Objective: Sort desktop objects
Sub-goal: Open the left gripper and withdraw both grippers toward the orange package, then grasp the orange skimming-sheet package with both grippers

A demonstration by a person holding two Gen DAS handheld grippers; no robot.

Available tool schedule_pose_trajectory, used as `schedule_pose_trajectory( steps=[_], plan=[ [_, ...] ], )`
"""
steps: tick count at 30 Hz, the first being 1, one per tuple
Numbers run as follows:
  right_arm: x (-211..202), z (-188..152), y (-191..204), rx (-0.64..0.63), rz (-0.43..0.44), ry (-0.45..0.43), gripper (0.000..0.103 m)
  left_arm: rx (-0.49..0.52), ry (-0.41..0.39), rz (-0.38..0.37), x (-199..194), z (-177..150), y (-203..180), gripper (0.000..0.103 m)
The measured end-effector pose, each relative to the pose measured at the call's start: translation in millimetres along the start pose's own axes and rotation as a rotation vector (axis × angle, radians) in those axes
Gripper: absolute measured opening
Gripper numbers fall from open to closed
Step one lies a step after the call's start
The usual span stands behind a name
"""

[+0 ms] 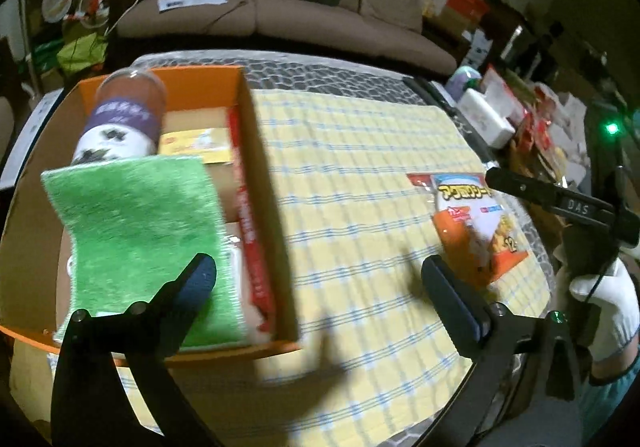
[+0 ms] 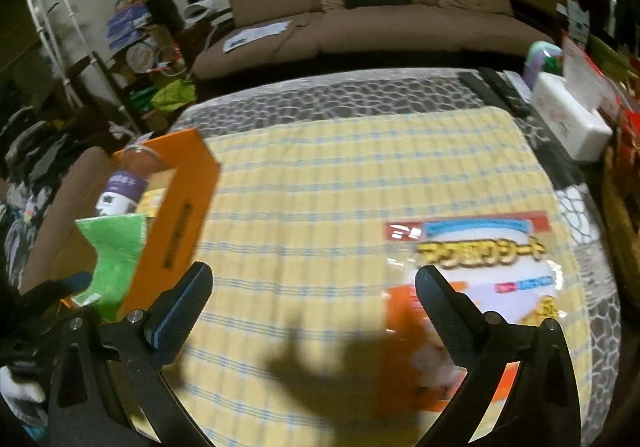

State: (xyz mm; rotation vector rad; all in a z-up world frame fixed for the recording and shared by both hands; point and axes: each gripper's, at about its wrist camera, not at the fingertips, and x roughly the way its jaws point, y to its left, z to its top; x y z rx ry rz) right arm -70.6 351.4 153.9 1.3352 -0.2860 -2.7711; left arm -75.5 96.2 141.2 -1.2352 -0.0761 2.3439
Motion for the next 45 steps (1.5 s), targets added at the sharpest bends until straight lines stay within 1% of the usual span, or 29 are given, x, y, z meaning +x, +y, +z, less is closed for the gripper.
schedule_pose_trajectory(
  steps=[5, 10, 12, 17, 22, 28, 35, 39, 41, 42, 43, 44, 45],
  plan=[
    [-9, -7, -40, 0.025, -0.041, 0.002, 0.102, 0.024, 0.02, -0.014, 14, 4, -37, 0.103],
    [-19, -16, -81, 0.05, -0.076, -0.002, 0.102, 0.035, 0.04, -0.063, 32, 3, -72, 0.103],
    [-20, -20, -97, 0.059, -0.097, 0.005, 0.102, 0.046, 0.05, -0.065, 41, 1, -85, 0.103],
    [-14, -32, -146, 0.123, -0.149, 0.05, 0.102, 0.044, 0.121, -0.092, 76, -11, -111, 0.103],
    [-10, -48, -194, 0.22, -0.183, 0.083, 0.102, 0.001, 0.204, -0.134, 118, -22, -137, 0.103],
    [-2, -61, -215, 0.246, -0.213, 0.127, 0.102, -0.008, 0.255, -0.121, 152, -28, -159, 0.103],
    [5, -70, -233, 0.309, -0.172, 0.144, 0.102, 0.004, 0.289, -0.094, 178, -28, -176, 0.103],
    [13, -72, -234, 0.332, -0.141, 0.158, 0.102, 0.028, 0.276, -0.063, 183, -28, -184, 0.103],
    [18, -72, -231, 0.337, -0.113, 0.166, 0.101, 0.039, 0.277, -0.065, 185, -28, -188, 0.102],
    [21, -72, -229, 0.34, -0.094, 0.172, 0.099, 0.044, 0.279, -0.073, 186, -28, -191, 0.102],
    [24, -72, -226, 0.343, -0.072, 0.18, 0.097, 0.051, 0.282, -0.087, 187, -29, -193, 0.1],
    [26, -72, -224, 0.345, -0.052, 0.186, 0.097, 0.057, 0.287, -0.106, 187, -29, -196, 0.092],
    [29, -72, -222, 0.353, -0.028, 0.19, 0.097, 0.067, 0.289, -0.114, 187, -29, -198, 0.089]
  ],
)
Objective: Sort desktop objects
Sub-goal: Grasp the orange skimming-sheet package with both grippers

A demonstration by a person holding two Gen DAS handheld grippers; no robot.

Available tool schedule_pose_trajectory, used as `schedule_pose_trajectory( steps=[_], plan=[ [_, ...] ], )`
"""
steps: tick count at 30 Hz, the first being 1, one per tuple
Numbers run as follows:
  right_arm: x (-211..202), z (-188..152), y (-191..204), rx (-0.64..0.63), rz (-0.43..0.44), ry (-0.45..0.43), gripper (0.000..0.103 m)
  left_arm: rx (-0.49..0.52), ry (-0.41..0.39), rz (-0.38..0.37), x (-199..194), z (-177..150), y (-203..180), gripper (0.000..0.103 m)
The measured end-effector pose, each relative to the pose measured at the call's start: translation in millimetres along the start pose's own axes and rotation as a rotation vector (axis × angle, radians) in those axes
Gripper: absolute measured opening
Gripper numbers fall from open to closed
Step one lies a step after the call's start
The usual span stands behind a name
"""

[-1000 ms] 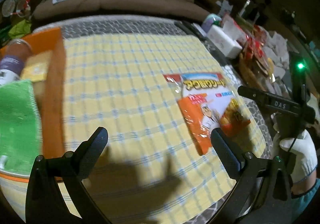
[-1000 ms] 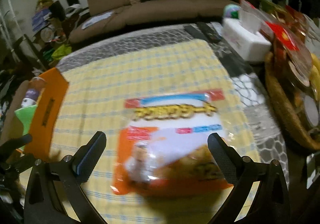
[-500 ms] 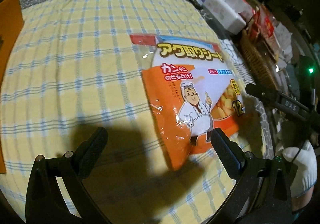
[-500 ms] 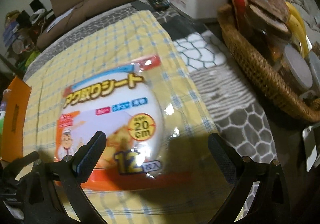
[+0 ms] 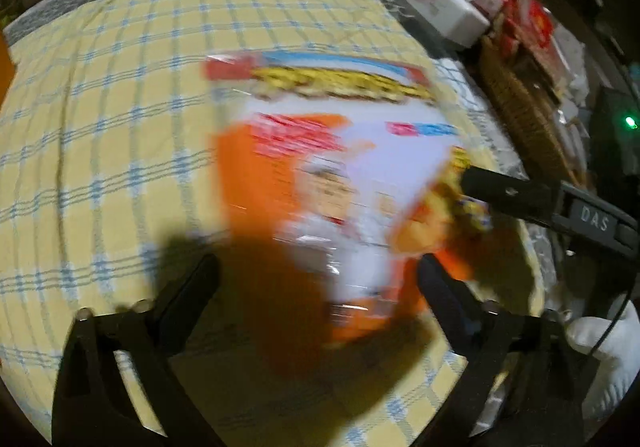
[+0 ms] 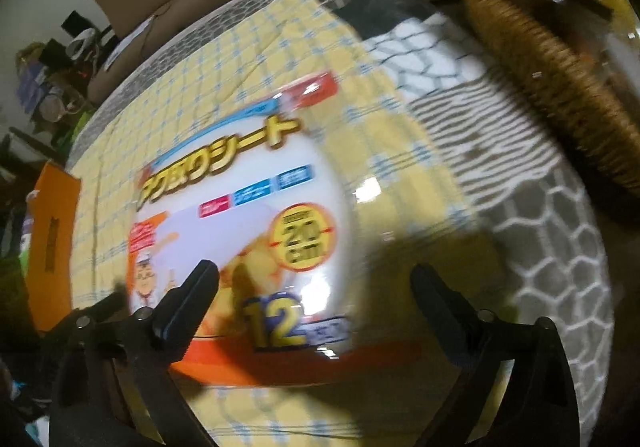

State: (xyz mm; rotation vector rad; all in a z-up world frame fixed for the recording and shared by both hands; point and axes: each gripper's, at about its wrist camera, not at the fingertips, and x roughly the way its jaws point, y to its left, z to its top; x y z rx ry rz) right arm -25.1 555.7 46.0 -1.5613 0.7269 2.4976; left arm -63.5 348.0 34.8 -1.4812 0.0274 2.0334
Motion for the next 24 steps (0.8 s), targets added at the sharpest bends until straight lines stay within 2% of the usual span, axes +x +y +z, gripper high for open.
schedule_pose_trajectory(
  steps=[2, 3, 5, 11, 13, 16, 24],
  plan=[
    [2, 0, 2, 0.036, 0.08, 0.002, 0.095, 0.022, 0.008, 0.023, 1, 2, -4, 0.083],
    [2, 0, 2, 0.046, 0.085, -0.001, 0.095, 0.022, 0.007, 0.018, 0, 3, -2, 0.08],
    [3, 0, 5, 0.04, 0.083, -0.002, 0.094, 0.011, 0.003, 0.02, -1, 6, 3, 0.068],
    [7, -1, 11, 0.009, 0.068, 0.007, 0.093, -0.017, -0.007, 0.016, -5, 10, 15, 0.051],
    [4, -1, 18, -0.022, 0.047, -0.003, 0.085, -0.013, -0.015, 0.015, -9, 8, 16, 0.049],
    [-1, -1, 40, -0.13, -0.034, -0.031, 0.083, -0.029, -0.031, 0.0, -17, 9, 21, 0.045],
    [-22, 3, 82, -0.211, 0.016, -0.109, 0.08, -0.097, -0.121, -0.052, -65, 16, 53, 0.045]
  ],
)
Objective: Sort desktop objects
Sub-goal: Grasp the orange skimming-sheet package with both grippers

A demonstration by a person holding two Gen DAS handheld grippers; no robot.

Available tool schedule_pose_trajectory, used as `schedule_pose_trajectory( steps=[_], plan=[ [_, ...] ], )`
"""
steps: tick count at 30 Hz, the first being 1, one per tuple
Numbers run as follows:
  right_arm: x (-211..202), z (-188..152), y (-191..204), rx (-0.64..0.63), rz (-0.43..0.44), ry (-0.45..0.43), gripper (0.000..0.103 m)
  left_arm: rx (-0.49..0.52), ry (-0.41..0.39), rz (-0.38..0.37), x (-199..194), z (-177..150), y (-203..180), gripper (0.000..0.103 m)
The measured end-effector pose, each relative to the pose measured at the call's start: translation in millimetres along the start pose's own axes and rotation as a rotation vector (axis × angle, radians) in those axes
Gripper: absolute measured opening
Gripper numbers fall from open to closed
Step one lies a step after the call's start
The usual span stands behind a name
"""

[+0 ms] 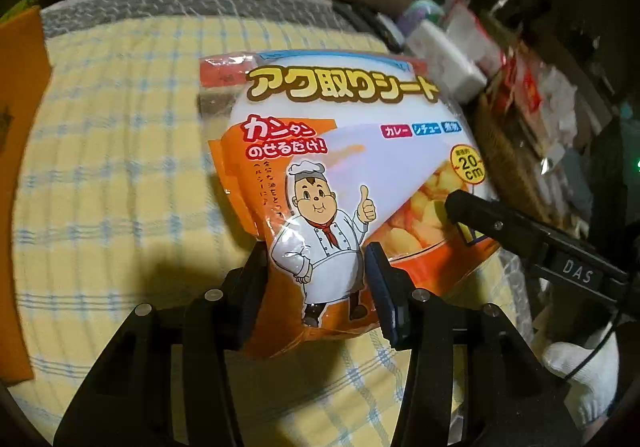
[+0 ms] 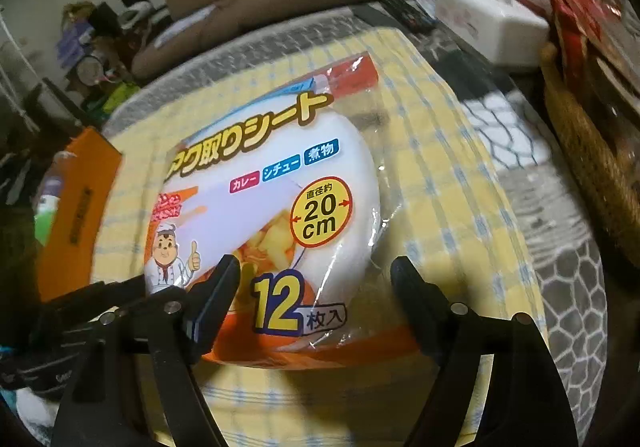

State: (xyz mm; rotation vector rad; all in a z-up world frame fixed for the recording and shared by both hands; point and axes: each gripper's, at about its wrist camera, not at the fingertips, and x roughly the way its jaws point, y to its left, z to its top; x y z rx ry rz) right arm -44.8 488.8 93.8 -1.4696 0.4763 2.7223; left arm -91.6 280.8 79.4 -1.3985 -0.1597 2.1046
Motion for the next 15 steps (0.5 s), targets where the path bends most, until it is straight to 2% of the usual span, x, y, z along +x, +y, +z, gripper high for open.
schedule_pose_trajectory(
  steps=[7, 15],
  plan=[
    [-9, 17, 50, -0.054, 0.065, -0.042, 0.08, -0.024, -0.094, -0.007, -61, 16, 32, 0.045],
    [0, 25, 127, -0.109, 0.188, -0.045, 0.08, -0.061, -0.184, 0.041, -138, 18, 89, 0.045]
  ],
)
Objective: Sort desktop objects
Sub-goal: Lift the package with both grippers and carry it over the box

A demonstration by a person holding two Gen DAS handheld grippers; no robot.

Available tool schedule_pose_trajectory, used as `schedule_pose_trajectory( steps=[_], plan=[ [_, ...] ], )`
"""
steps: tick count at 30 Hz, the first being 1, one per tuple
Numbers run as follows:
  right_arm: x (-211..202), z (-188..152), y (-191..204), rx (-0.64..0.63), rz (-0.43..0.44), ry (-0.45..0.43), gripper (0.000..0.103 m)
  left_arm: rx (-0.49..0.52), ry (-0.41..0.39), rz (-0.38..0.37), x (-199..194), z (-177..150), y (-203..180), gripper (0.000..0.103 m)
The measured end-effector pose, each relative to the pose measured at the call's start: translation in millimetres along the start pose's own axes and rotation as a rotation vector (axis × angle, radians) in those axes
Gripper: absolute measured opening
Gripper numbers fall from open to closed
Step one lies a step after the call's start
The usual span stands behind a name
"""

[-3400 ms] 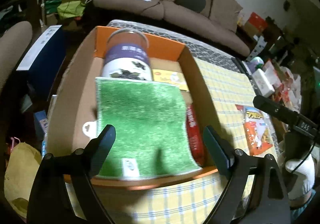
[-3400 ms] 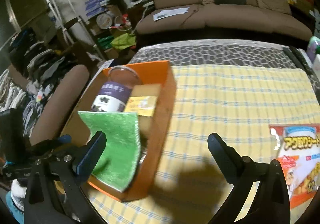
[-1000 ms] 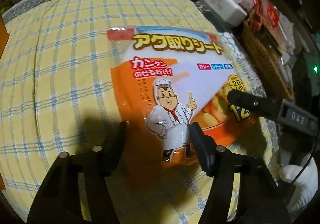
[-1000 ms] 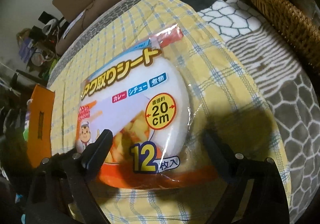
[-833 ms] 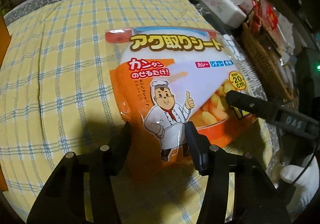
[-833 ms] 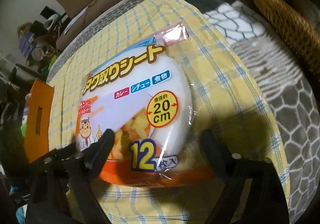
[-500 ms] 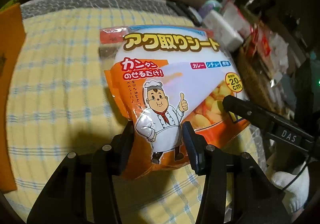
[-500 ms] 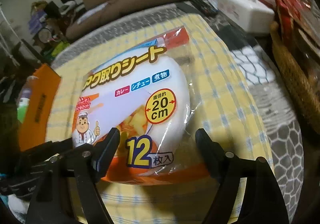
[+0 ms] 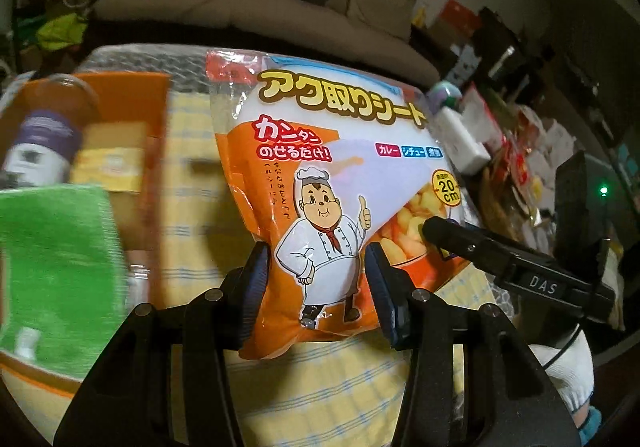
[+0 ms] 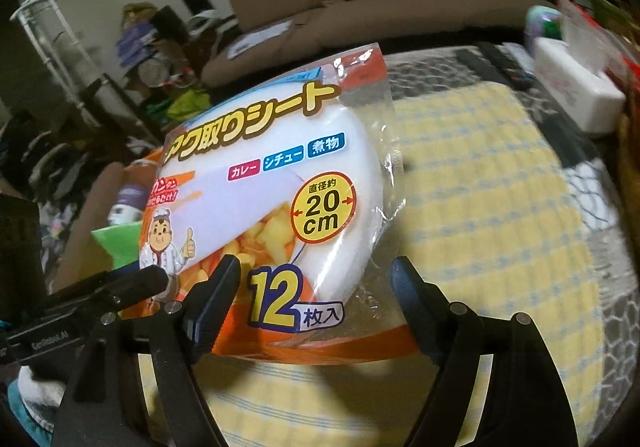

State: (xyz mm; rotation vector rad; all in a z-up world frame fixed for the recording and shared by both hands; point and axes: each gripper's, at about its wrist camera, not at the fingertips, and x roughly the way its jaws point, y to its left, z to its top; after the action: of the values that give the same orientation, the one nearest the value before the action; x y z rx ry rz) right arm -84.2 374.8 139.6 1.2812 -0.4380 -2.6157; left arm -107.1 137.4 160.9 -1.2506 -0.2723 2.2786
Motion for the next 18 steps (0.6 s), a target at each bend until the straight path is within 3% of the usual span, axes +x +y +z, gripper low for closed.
schedule_pose_trajectory(
  steps=[11, 18],
  plan=[
    [59, 7, 122, -0.074, 0.176, 0.039, 0.081, -0.112, -0.087, 0.085, -79, 4, 113, 0.045],
    [101, -3, 182, -0.138, 0.221, 0.111, 0.082, -0.201, -0.119, 0.109, -104, -5, 181, 0.045]
  ],
)
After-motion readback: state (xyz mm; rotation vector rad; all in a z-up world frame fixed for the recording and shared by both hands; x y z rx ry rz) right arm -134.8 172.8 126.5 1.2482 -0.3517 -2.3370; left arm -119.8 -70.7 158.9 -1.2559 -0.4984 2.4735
